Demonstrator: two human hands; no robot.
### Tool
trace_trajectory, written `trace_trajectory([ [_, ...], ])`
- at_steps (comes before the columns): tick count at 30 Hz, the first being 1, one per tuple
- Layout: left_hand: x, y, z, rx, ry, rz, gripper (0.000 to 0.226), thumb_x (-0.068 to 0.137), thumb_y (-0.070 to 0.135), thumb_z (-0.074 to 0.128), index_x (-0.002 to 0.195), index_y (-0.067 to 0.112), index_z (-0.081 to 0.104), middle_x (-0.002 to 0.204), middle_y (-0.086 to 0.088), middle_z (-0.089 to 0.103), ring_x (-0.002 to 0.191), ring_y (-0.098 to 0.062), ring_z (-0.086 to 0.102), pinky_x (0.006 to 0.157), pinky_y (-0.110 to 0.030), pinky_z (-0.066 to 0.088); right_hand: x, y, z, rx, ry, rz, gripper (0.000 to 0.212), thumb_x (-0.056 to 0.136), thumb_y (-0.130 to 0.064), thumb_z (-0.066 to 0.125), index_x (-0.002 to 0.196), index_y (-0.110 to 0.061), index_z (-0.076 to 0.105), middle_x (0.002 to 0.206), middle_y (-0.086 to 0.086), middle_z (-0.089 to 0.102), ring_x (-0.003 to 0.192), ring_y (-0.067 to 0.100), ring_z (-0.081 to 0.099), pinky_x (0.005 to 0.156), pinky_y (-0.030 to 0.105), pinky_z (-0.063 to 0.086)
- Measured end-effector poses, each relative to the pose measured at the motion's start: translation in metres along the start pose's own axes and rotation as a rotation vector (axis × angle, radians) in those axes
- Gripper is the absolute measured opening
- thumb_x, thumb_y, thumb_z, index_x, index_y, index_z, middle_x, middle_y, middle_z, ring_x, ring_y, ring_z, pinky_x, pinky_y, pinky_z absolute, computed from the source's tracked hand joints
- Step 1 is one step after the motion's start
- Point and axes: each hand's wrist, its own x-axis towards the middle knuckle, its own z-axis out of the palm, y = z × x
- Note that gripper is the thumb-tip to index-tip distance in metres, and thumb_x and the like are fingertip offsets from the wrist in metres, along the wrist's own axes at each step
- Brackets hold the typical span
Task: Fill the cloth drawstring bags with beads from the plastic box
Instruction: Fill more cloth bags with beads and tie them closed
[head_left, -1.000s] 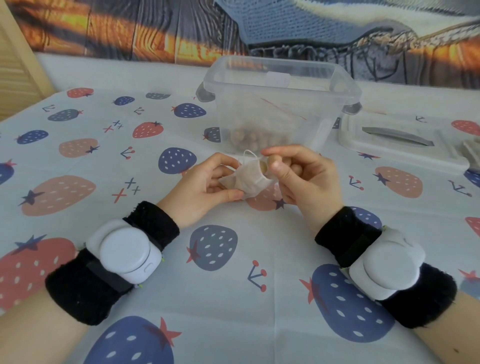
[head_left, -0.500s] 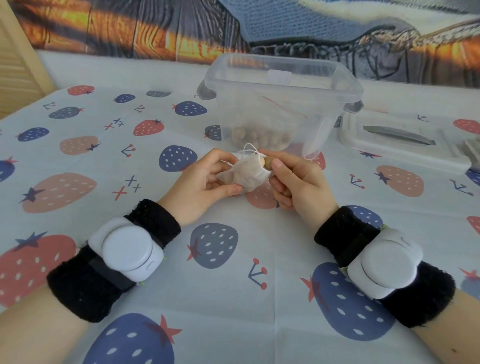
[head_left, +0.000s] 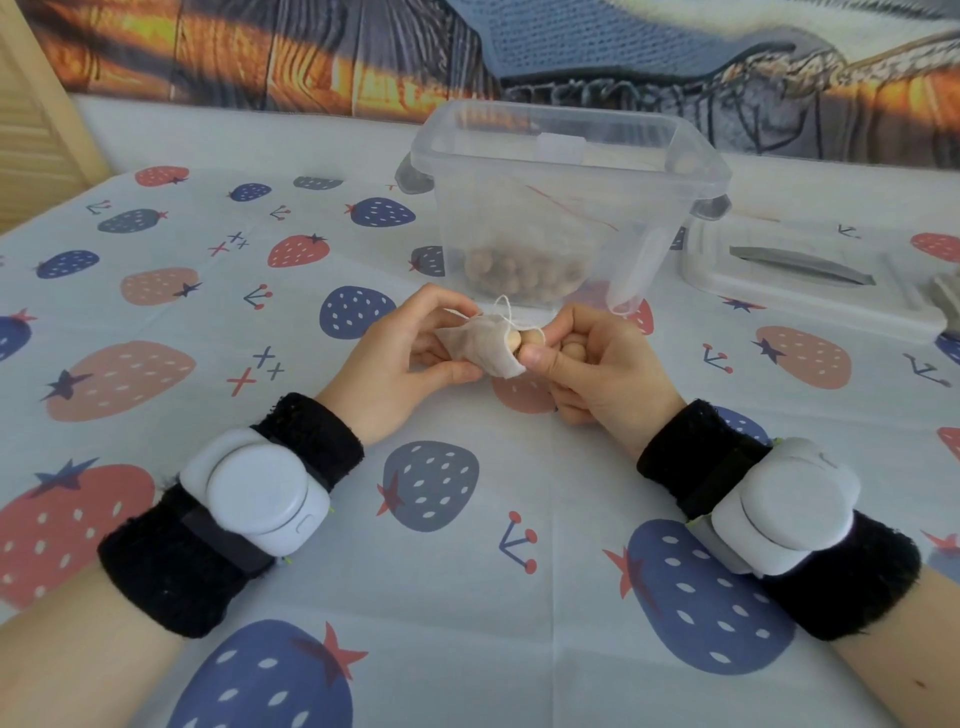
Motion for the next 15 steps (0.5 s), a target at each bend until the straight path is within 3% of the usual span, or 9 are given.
trace_trajectory([
  [4,0.0000,0.0015,0.0007,-0.057,-0.013,-0.004,0.033,0.080,0.005,0.069,0.106,0.018,0.053,0.107,-0.002,0.065,0.090,-0.015,0.064,0.086,-0.027,0.051,-0.0003,-0.0005,-0.0005,0.042,-0.085,0.089,0.031,0.079,-0.033,0.054,0.064,-0.008,0.043,0.046,-0.001,0.029,0.035,0.008,0.020,0.037,0.012,0.017],
  [6,0.0003,0.0008,0.0001,-0.055,-0.019,0.000,0.032,0.082,0.006,0.068,0.109,0.014,0.053,0.110,-0.003,0.064,0.092,-0.014,0.064,0.085,-0.026,0.052,-0.0007,-0.0016,-0.0005,0.036,-0.134,0.127,0.033,0.079,-0.036,0.051,0.066,-0.007,0.045,0.047,-0.002,0.032,0.035,0.008,0.021,0.037,0.012,0.017],
  [11,0.0007,-0.0012,-0.0010,-0.035,-0.021,0.012,0.029,0.085,0.006,0.065,0.109,0.016,0.053,0.114,-0.002,0.061,0.092,-0.011,0.062,0.080,-0.020,0.048,-0.0008,-0.0064,-0.0030,0.091,-0.121,0.161,0.030,0.084,-0.021,0.055,0.061,-0.006,0.043,0.044,-0.004,0.031,0.034,0.006,0.021,0.038,0.010,0.016],
  [15,0.0009,-0.0020,0.0008,-0.007,-0.042,0.020,0.029,0.085,0.009,0.066,0.108,0.021,0.052,0.113,0.002,0.060,0.096,-0.016,0.062,0.083,-0.023,0.050,0.0007,-0.0075,-0.0054,0.127,-0.057,0.202,0.038,0.089,0.000,0.043,0.052,-0.009,0.043,0.043,-0.001,0.029,0.032,0.007,0.019,0.039,0.009,0.015],
])
